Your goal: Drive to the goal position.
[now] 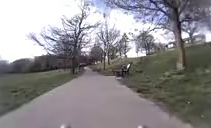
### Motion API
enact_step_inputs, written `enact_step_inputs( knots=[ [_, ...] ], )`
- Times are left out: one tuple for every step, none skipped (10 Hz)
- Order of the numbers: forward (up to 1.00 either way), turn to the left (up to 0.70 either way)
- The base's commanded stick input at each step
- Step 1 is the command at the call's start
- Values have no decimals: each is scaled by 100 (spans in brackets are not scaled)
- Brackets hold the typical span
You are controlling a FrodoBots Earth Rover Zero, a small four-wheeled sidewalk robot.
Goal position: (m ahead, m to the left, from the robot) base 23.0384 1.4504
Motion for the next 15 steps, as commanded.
enact_step_inputs(
  knots=[
    [85, 3],
    [85, 1],
    [85, 1],
    [85, 1],
    [85, 1],
    [85, 1],
    [85, 1],
    [85, 1],
    [85, 1],
    [85, 1],
    [85, 1],
    [85, 1],
    [85, 1],
    [85, 1],
    [85, 1]
  ],
)
